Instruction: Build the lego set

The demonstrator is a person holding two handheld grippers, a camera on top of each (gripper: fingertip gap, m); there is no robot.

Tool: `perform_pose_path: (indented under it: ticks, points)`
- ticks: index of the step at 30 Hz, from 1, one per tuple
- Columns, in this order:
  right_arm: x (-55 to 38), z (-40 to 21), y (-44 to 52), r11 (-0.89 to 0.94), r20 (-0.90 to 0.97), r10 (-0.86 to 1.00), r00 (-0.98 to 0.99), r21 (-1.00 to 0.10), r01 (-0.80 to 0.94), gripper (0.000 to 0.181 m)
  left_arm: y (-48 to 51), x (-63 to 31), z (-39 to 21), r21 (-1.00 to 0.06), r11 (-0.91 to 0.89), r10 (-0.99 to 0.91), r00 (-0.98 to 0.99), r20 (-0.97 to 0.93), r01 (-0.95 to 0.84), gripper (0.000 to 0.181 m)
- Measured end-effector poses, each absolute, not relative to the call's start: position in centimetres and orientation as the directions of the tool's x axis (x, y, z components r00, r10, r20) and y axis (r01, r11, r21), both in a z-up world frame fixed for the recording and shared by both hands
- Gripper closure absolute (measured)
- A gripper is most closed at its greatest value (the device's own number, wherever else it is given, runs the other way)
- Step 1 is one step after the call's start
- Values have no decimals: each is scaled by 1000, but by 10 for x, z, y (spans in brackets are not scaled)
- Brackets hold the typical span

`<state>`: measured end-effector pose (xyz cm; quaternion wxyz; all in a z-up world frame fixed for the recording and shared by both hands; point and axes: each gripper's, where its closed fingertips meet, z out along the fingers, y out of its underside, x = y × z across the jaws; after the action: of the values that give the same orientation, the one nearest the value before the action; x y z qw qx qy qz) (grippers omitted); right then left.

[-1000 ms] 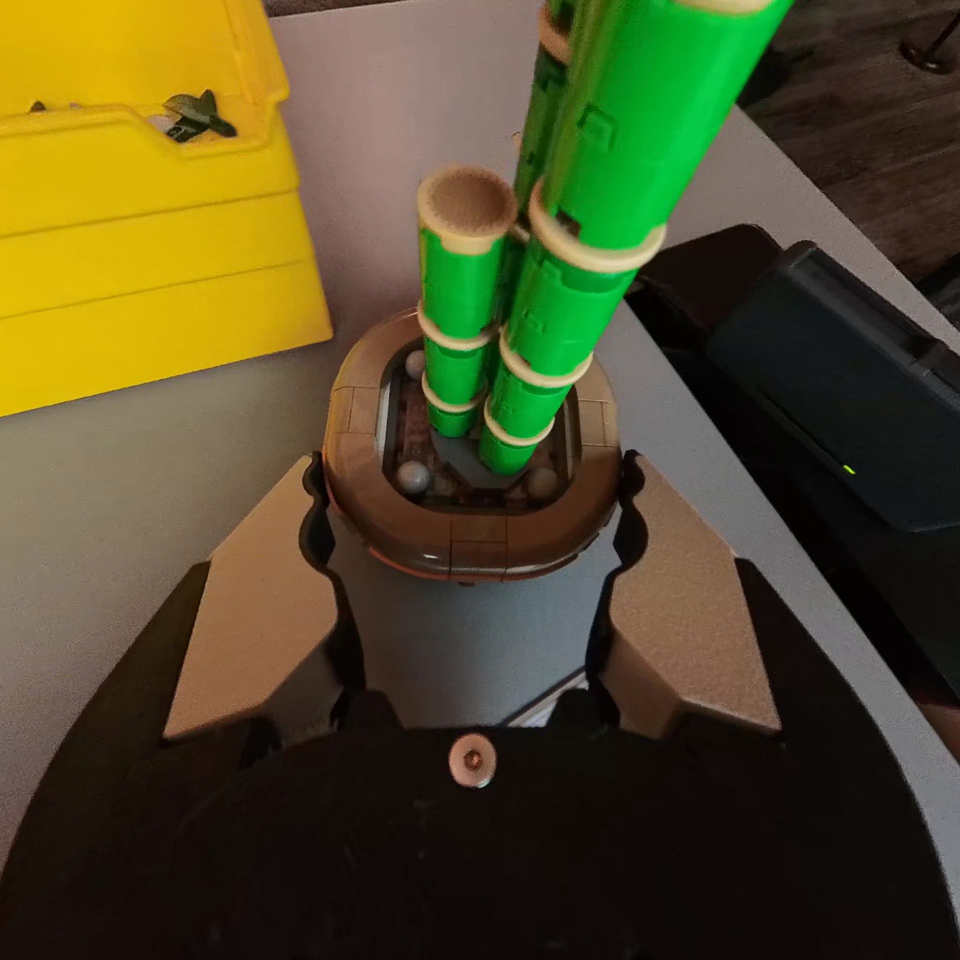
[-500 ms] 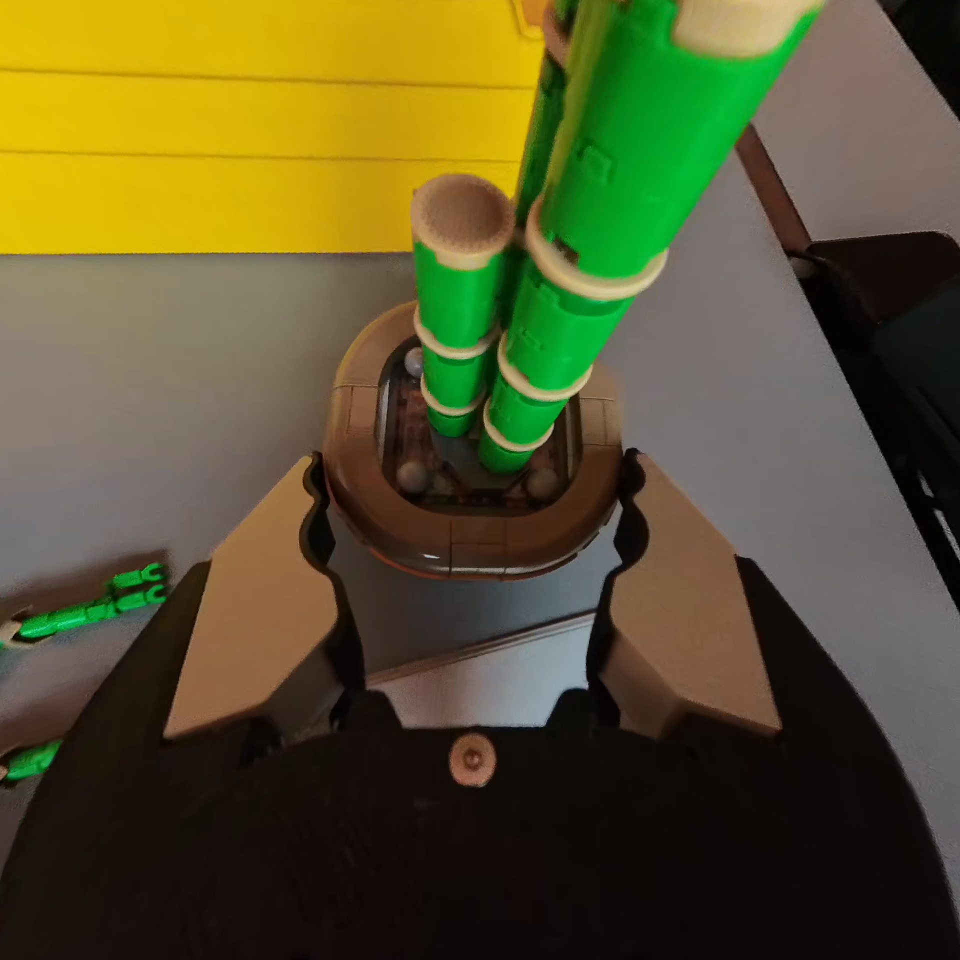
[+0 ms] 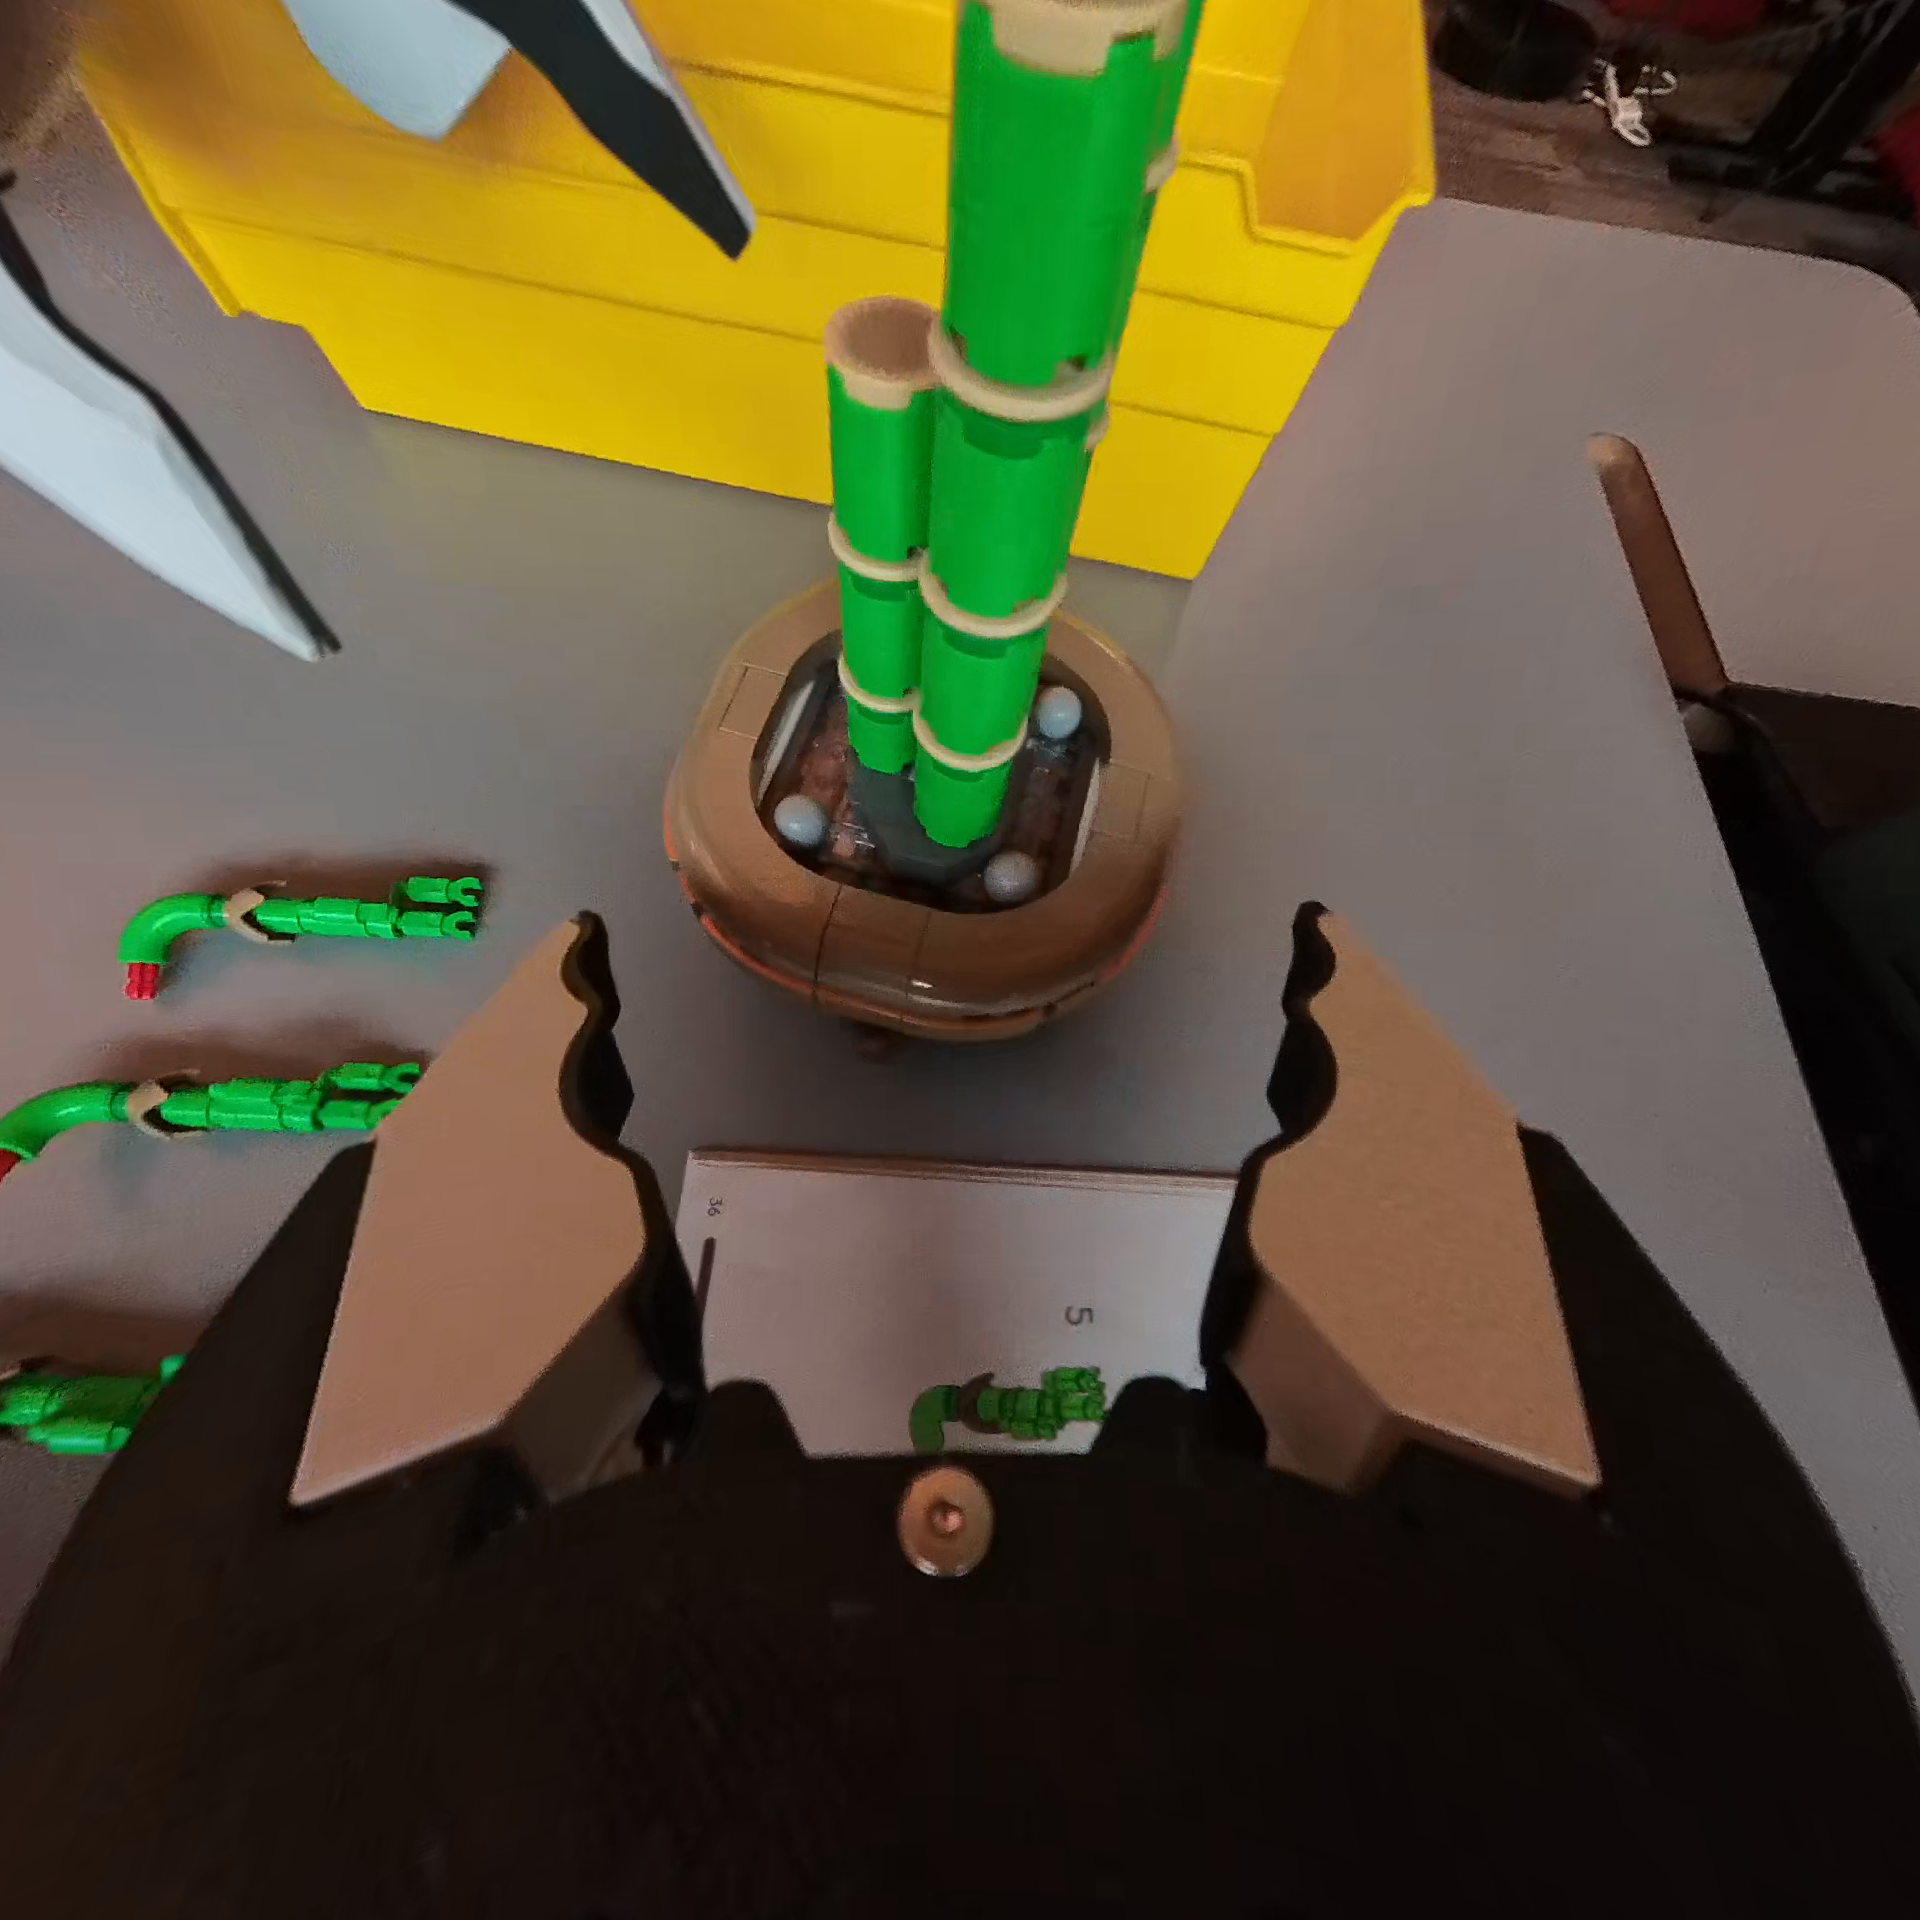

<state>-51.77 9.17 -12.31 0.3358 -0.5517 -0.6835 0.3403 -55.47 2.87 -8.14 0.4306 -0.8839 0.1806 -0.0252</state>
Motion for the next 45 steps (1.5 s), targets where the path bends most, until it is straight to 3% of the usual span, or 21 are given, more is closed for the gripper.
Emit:
perform_pose_path:
  ticks: [3, 10, 19, 23, 45]
  points:
    - [-518, -122, 91, 205, 92, 967, -237, -834, 513, 58, 30, -541, -100, -737, -606, -332, 937, -110, -301, 70]
    - [-517, -143, 97, 281, 105, 942, -318, -765, 580, 63, 57, -547, -125, -792, -571, -249, 965, -83, -215, 75]
    - [-523, -144, 95, 286, 77, 930, -360, -768, 573, 79, 71, -544, -147, -805, -544, -320, 946, -60, -235, 73]
    - [-522, -147, 90, 289, 61, 923, -379, -761, 581, 87, 75, -538, -152, -813, -517, -365, 928, -75, -269, 84]
    - [-505, -128, 77, 310, 136, 935, -327, -761, 570, 89, 60, -525, -133, -803, -478, -416, 897, -149, -355, 85]
